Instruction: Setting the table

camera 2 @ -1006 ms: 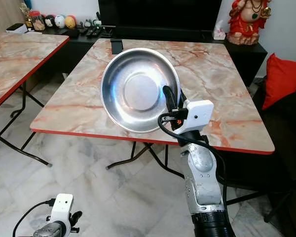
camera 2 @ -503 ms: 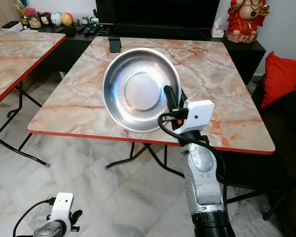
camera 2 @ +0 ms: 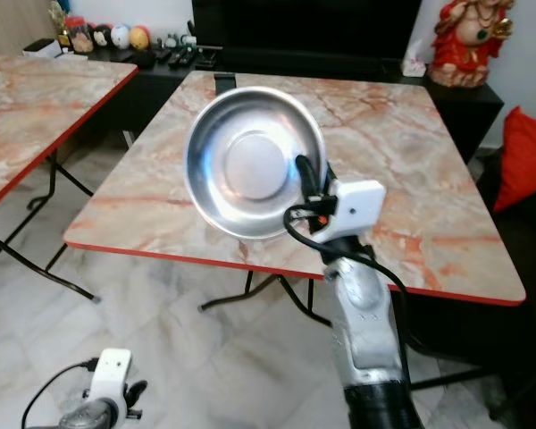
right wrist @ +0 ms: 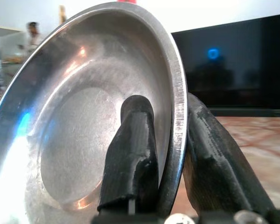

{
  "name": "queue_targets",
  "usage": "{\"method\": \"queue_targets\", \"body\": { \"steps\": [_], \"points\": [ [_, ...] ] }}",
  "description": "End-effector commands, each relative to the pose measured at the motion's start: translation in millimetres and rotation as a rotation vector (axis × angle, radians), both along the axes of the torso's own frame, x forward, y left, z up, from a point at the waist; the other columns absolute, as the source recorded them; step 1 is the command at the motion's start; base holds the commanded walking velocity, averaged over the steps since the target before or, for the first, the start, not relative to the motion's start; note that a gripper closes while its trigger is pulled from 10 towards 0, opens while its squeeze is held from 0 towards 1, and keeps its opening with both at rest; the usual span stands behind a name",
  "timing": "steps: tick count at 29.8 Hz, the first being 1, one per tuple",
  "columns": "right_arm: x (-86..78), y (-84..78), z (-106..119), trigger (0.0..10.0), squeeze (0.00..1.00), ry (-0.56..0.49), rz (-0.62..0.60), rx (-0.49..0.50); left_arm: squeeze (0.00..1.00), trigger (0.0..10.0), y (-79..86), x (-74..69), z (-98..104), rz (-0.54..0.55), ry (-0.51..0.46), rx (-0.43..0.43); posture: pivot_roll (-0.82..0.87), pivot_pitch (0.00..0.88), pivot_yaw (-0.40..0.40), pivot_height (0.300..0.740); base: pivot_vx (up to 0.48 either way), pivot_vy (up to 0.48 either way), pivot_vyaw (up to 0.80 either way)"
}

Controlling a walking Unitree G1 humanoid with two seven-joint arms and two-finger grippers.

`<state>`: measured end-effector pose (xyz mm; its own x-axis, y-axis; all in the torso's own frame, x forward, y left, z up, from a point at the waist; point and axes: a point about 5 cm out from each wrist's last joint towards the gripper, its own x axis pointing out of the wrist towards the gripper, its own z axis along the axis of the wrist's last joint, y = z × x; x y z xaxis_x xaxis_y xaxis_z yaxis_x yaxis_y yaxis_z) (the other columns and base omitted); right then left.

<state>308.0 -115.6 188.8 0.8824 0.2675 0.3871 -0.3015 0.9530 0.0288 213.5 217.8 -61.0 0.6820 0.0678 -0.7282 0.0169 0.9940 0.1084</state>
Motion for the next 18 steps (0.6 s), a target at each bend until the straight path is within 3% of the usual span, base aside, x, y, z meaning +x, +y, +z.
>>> {"method": "queue_targets", "body": {
  "steps": [1, 8, 15, 18],
  "points": [
    [0.8, -9.6, 2.3, 10.0, 0.0, -0.007, -0.032, 0.004, 0.0, 10.0, -10.6, 0.3, -2.2, -0.025, 0.013, -0.019, -0.01, 0.0, -0.013, 0.74, 0.33, 0.0, 0.0],
    [1.2, -8.5, 0.4, 10.0, 0.0, 0.004, -0.038, 0.002, 0.0, 10.0, -9.9, 1.0, -1.7, -0.023, 0.01, -0.019, -0.01, 0.0, -0.014, 0.74, 0.332, 0.0, 0.0],
    [1.9, -12.0, -2.2, 10.0, 0.0, 0.016, -0.065, 0.007, 0.0, 10.0, -9.5, 0.5, -2.0, -0.019, 0.013, -0.019, 0.0, 0.0, -0.012, 0.74, 0.0, 0.0, 0.0],
    [6.5, -24.3, -6.3, 10.0, 0.0, 0.052, -0.152, 0.003, 0.0, 10.0, -9.8, 0.2, -2.2, -0.018, 0.015, -0.023, 0.0, 0.0, -0.012, 0.74, 0.0, 0.0, 0.0]
  ]
}}
